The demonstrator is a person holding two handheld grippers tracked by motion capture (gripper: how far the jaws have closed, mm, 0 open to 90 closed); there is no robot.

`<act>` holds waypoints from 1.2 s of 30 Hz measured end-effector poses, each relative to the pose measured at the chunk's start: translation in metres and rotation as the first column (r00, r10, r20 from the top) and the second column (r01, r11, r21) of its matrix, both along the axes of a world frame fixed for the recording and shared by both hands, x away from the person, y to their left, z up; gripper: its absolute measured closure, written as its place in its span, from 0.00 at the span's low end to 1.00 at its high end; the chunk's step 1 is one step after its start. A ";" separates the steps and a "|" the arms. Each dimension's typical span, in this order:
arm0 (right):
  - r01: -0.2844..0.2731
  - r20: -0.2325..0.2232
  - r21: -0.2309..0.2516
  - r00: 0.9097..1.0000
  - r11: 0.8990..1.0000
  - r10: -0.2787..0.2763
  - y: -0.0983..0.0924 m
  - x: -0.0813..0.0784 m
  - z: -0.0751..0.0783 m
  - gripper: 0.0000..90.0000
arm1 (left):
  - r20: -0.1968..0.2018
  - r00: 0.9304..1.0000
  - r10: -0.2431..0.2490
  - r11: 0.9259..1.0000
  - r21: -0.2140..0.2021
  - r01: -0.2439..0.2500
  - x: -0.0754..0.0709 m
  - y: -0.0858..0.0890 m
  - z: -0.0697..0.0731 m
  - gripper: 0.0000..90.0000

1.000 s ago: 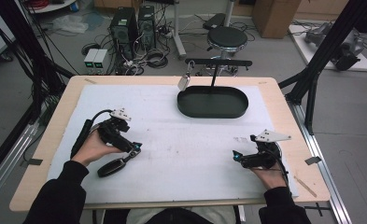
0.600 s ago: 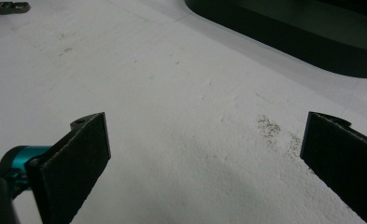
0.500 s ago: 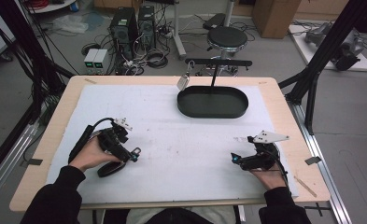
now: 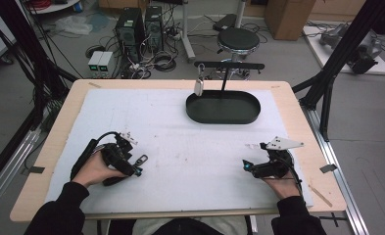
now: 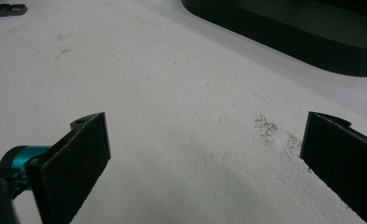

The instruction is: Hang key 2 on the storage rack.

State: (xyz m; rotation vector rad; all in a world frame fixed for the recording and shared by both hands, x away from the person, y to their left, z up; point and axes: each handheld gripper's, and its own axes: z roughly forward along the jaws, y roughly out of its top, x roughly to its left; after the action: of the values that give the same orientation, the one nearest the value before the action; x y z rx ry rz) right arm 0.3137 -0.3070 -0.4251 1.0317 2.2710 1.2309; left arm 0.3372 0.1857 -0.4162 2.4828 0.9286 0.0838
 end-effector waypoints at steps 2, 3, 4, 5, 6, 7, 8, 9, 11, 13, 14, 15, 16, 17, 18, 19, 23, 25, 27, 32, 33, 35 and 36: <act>0.003 0.002 0.000 1.000 1.000 -0.003 0.000 0.000 0.000 0.01 | 0.008 1.000 0.005 1.000 0.006 -0.005 -0.002 0.000 -0.001 0.32; 0.001 0.004 0.000 1.000 1.000 -0.001 0.000 0.000 0.000 0.01 | 0.013 1.000 0.007 1.000 0.010 -0.007 -0.003 0.000 -0.001 0.34; 0.000 0.004 0.000 1.000 1.000 0.000 0.000 0.000 0.000 0.01 | 0.016 1.000 0.002 1.000 0.012 -0.003 -0.004 0.000 -0.001 0.38; 0.000 0.006 -0.002 1.000 1.000 0.001 0.000 0.000 0.000 0.01 | 0.022 1.000 0.002 1.000 0.017 -0.003 -0.005 -0.001 -0.001 0.41; 0.001 0.001 0.000 1.000 1.000 -0.001 0.000 0.000 0.000 0.01 | 0.030 1.000 0.001 1.000 0.019 -0.002 -0.006 -0.001 -0.002 0.42; 0.001 0.003 -0.001 1.000 1.000 -0.001 0.000 0.000 0.000 0.01 | 0.030 1.000 0.000 1.000 0.021 -0.001 -0.007 -0.001 -0.002 0.44; 0.003 0.007 -0.003 1.000 1.000 -0.003 0.000 0.000 0.000 0.01 | 0.034 0.999 0.004 1.000 0.028 -0.004 -0.009 -0.002 -0.003 0.47; 0.005 0.009 -0.005 1.000 1.000 -0.004 0.000 0.000 0.000 0.01 | 0.048 0.999 0.010 0.999 0.043 -0.012 -0.010 -0.002 -0.004 0.50; 0.008 0.007 -0.004 1.000 1.000 -0.008 0.000 0.000 0.000 0.01 | 0.059 0.998 0.015 0.999 0.046 -0.017 -0.011 -0.002 -0.003 0.55; 0.010 0.007 -0.003 1.000 1.000 -0.010 -0.001 0.000 0.000 0.01 | 0.075 0.997 0.035 0.998 0.052 -0.038 -0.011 0.000 -0.003 0.64; 0.010 0.004 -0.002 1.000 1.000 -0.010 -0.001 0.000 0.000 0.01 | 0.073 0.997 0.039 0.998 0.050 -0.043 -0.011 0.001 -0.003 0.68; 0.010 0.005 -0.003 1.000 1.000 -0.010 -0.001 0.000 0.000 0.01 | 0.077 0.996 0.038 0.998 0.049 -0.042 -0.011 0.001 -0.003 0.72; 0.009 0.006 -0.004 1.000 1.000 -0.009 -0.001 0.000 0.000 0.01 | 0.088 0.995 0.037 0.997 0.058 -0.042 -0.011 0.001 -0.003 0.79; 0.011 0.005 -0.004 1.000 1.000 -0.011 0.000 0.000 0.000 0.01 | 0.091 0.995 0.045 0.997 0.061 -0.051 -0.011 -0.001 -0.003 0.84; 0.012 0.004 -0.006 1.000 1.000 -0.012 0.000 0.000 0.000 0.01 | 0.084 0.995 0.048 0.996 0.072 -0.054 -0.011 -0.002 -0.002 0.85; 0.012 0.005 -0.010 1.000 1.000 -0.012 0.000 0.000 0.000 0.01 | 0.088 0.995 0.048 0.995 0.083 -0.056 -0.011 -0.003 -0.002 0.86; 0.018 0.004 -0.006 1.000 1.000 -0.017 -0.001 0.001 0.000 0.01 | 0.091 0.995 0.043 0.995 0.088 -0.051 -0.012 -0.005 -0.002 0.90; 0.018 0.009 -0.007 1.000 1.000 -0.018 -0.001 0.001 0.000 0.01 | 0.082 0.995 0.047 0.996 0.077 -0.054 -0.011 -0.003 -0.002 0.91; 0.017 0.009 -0.007 1.000 1.000 -0.017 -0.001 0.001 0.000 0.01 | 0.071 0.996 0.057 0.997 0.056 -0.061 -0.010 0.000 -0.002 0.92; 0.017 0.005 -0.006 1.000 1.000 -0.017 -0.001 0.001 0.000 0.01 | 0.058 0.996 0.064 0.997 0.041 -0.066 -0.008 0.002 0.000 0.93; 0.018 0.002 -0.004 1.000 1.000 -0.018 -0.001 0.001 0.000 0.01 | 0.054 0.997 0.058 0.997 0.041 -0.061 -0.008 0.003 0.000 0.93; 0.017 0.007 -0.005 1.000 1.000 -0.017 -0.002 0.001 0.000 0.01 | 0.052 0.997 0.063 0.998 0.028 -0.065 -0.008 0.003 0.002 0.93; 0.017 0.007 -0.005 1.000 1.000 -0.017 -0.002 0.001 0.000 0.01 | 0.053 0.997 0.060 0.998 0.023 -0.061 -0.007 0.004 0.004 0.93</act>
State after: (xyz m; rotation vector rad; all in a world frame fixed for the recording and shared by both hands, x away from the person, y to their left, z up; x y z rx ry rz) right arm 0.3144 -0.3087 -0.4252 1.0413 2.2546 1.2200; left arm 0.3303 0.1893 -0.4125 2.4634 0.9861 0.1808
